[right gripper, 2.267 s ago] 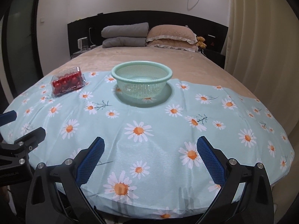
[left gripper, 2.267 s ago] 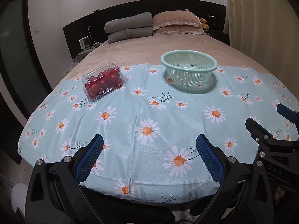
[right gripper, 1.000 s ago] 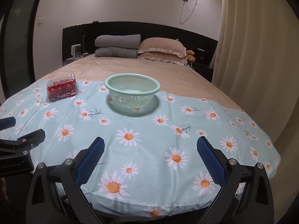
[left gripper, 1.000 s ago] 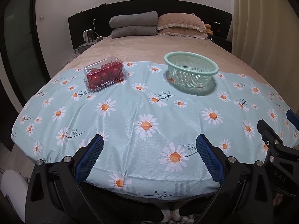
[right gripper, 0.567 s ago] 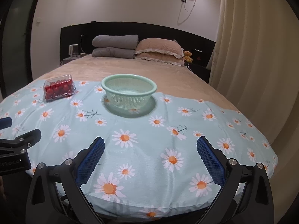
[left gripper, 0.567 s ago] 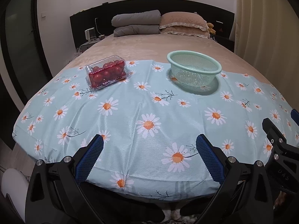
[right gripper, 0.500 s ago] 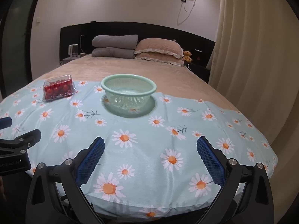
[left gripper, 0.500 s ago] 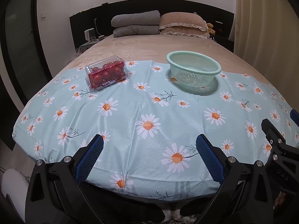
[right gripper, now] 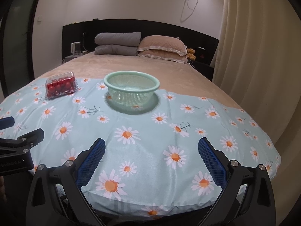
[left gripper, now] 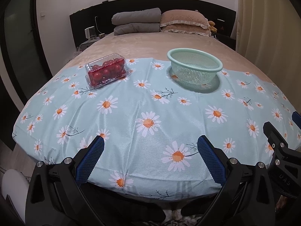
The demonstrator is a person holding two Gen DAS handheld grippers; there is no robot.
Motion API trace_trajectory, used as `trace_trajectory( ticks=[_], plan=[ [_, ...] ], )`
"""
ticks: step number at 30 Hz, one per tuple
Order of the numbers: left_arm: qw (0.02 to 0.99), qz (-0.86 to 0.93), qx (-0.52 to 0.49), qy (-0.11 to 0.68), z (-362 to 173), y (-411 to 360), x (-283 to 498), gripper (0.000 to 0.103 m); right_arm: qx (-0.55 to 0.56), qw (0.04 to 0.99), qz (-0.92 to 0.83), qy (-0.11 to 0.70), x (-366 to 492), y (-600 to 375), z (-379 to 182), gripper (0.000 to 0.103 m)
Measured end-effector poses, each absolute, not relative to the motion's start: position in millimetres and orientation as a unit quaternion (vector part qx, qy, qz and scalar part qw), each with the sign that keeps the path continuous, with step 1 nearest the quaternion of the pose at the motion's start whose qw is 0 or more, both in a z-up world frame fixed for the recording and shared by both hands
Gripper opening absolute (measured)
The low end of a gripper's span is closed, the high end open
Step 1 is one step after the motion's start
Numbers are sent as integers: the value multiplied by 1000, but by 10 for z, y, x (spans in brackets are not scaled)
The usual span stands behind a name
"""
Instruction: Organize jewelry
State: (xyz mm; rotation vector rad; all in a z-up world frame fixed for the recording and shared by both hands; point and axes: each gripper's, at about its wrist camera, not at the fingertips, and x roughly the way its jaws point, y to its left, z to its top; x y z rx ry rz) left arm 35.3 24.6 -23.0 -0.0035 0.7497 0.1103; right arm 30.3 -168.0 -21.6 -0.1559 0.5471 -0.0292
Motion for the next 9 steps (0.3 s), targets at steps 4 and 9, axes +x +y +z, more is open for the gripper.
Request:
trace_trajectory(
  ticks=[4, 9],
  plan=[
    [924, 61, 4, 377, -264, 233, 413, 97, -75, 958, -15, 275, 320, -1686, -233, 95],
    [928, 64, -1, 366, -218, 265, 427, 97, -73, 958, -19, 277, 346, -1715, -239, 95]
  ],
)
